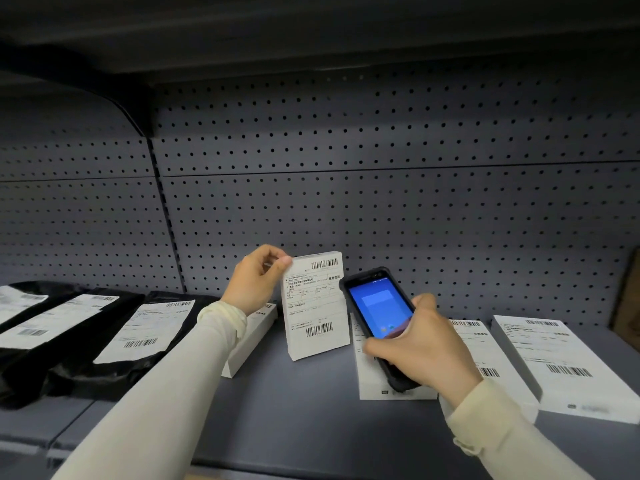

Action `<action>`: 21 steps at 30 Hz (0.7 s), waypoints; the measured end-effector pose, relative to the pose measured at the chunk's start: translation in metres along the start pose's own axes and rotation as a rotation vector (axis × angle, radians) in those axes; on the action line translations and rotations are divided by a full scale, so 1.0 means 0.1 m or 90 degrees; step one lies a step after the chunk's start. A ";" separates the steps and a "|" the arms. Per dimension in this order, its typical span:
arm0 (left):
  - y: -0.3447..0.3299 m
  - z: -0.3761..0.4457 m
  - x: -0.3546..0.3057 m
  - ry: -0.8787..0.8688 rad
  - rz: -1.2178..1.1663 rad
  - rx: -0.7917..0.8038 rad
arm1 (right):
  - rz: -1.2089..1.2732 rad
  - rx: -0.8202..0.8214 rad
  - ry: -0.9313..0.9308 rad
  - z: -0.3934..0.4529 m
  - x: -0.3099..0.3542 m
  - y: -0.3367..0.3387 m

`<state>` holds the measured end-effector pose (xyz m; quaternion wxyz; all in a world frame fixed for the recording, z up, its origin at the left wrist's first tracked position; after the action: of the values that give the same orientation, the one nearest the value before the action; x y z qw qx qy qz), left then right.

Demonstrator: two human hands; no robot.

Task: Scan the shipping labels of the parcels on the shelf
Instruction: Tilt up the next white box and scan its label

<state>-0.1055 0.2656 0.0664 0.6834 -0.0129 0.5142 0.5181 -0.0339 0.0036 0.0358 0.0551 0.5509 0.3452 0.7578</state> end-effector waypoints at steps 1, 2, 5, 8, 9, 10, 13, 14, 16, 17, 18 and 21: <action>0.00 0.00 0.02 0.007 -0.008 0.001 | -0.002 0.008 0.004 -0.01 0.01 -0.01; 0.00 0.01 0.04 0.017 -0.021 0.001 | -0.003 0.013 0.007 -0.02 0.03 -0.02; -0.01 0.02 0.10 0.062 -0.097 0.003 | -0.002 0.017 0.012 -0.05 0.07 -0.04; -0.03 0.03 0.11 0.083 -0.129 0.008 | -0.006 0.021 0.016 -0.08 0.12 -0.08; -0.03 0.04 0.10 0.084 -0.133 0.010 | -0.010 0.024 0.018 -0.08 0.14 -0.09; -0.03 0.04 0.10 0.086 -0.134 0.014 | -0.015 0.026 0.018 -0.09 0.15 -0.11; -0.02 0.05 0.13 0.095 -0.130 0.024 | -0.021 0.024 0.014 -0.11 0.17 -0.14; -0.02 0.06 0.13 0.097 -0.131 0.025 | -0.022 0.023 0.013 -0.11 0.17 -0.14; -0.03 0.06 0.14 0.099 -0.133 0.026 | -0.026 0.021 0.011 -0.12 0.18 -0.14; -0.03 0.06 0.14 0.100 -0.135 0.026 | -0.028 0.020 0.011 -0.13 0.18 -0.14; -0.03 0.06 0.14 0.102 -0.137 0.026 | -0.030 0.019 0.012 -0.13 0.19 -0.15; -0.02 0.07 0.16 0.106 -0.138 0.023 | -0.033 0.022 0.012 -0.16 0.20 -0.16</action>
<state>-0.0997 0.2797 0.0573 0.6903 -0.0992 0.5742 0.4289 -0.0601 0.0179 0.0394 0.0618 0.5357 0.3727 0.7551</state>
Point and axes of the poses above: each hand's wrist, its own z-axis towards the middle knuckle, its own y-axis out of the back of the hand, x = y × z, the point moved 7 cm from there along z, towards the middle knuckle, and after that the axes turned 6 degrees about z, right-handed, at the moved point
